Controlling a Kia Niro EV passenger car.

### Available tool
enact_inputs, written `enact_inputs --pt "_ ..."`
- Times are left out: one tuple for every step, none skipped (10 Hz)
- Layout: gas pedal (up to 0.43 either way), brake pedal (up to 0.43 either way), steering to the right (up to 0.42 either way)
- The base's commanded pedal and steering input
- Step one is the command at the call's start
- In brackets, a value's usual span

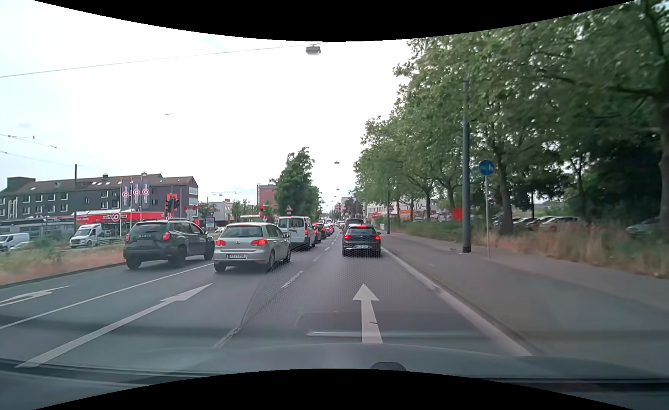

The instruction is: Follow the waypoints while adhering to traffic rules and regulations

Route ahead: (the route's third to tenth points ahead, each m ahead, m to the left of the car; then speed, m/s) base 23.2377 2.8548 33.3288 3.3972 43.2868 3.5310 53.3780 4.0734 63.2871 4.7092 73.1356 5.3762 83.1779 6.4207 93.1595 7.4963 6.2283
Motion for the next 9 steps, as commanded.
enact_inputs --pt "0.000 0.195 -0.004" --pt "0.000 0.189 -0.004" --pt "0.000 0.195 -0.004" --pt "0.000 0.189 -0.005" --pt "0.000 0.195 -0.005" --pt "0.000 0.195 -0.006" --pt "0.000 0.195 -0.007" --pt "0.000 0.201 -0.008" --pt "0.000 0.195 -0.010"
